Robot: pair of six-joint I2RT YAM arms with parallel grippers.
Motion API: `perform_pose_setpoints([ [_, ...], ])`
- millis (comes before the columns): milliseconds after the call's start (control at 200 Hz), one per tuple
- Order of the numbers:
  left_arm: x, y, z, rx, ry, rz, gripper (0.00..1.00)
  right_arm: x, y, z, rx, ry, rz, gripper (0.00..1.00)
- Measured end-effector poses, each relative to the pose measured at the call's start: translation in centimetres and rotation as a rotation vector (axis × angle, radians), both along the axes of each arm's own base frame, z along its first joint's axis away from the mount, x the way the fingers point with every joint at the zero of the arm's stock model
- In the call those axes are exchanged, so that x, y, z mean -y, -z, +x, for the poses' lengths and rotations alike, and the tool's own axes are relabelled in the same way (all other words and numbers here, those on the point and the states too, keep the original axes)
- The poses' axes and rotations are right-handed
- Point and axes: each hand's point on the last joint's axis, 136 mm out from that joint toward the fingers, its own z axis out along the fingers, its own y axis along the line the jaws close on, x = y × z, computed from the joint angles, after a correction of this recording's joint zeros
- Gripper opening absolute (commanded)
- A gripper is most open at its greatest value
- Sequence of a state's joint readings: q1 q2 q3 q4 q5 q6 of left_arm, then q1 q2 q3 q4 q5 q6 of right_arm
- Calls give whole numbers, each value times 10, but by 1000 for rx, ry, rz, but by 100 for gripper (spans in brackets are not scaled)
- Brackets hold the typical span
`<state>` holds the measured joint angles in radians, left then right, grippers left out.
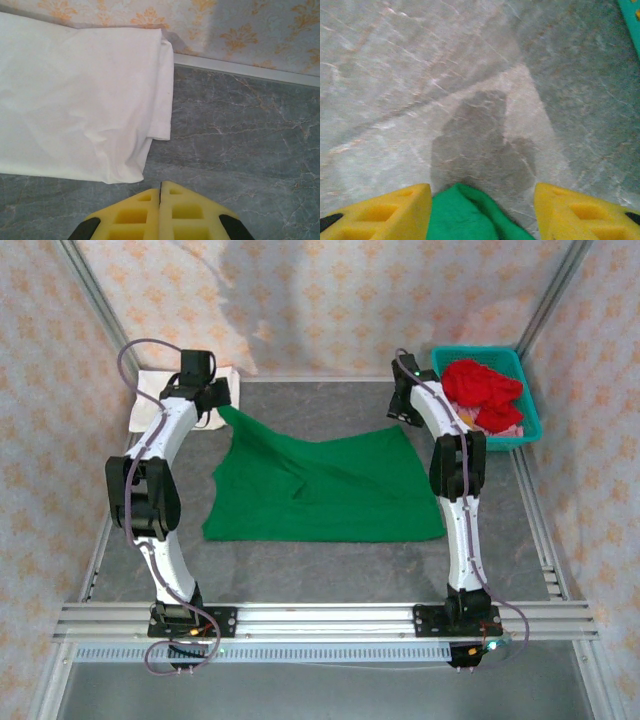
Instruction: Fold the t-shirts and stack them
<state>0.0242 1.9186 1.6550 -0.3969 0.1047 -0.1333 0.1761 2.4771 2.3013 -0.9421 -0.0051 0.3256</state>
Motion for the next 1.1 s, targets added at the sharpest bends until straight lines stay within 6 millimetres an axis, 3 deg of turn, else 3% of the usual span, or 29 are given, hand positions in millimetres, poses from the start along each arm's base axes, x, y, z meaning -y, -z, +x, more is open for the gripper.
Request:
perform_pose_setpoints([
  [115, 1, 8, 1, -16, 5, -5, 0, -6, 2, 3, 9, -3, 28, 56],
  [325, 2, 11, 1, -22, 10, -10, 0, -10, 26, 0, -35, -6, 31, 50],
  [440, 2, 11, 1, -22, 10, -10, 0, -14, 37, -2, -56, -17, 35, 36],
  [641, 2, 11, 1, -21, 7, -14, 0, -17, 36, -2, -52, -18, 33, 12],
  [781, 3, 11, 1, -22, 7, -18, 0, -17, 36, -2, -50, -7, 32, 0],
  [901, 6, 12, 6, -21, 22, -32, 0, -13, 35, 0, -44, 5, 25, 0],
  [1101, 19, 12, 34, -10, 75, -68, 0, 11, 32, 9, -8, 58, 2, 0],
])
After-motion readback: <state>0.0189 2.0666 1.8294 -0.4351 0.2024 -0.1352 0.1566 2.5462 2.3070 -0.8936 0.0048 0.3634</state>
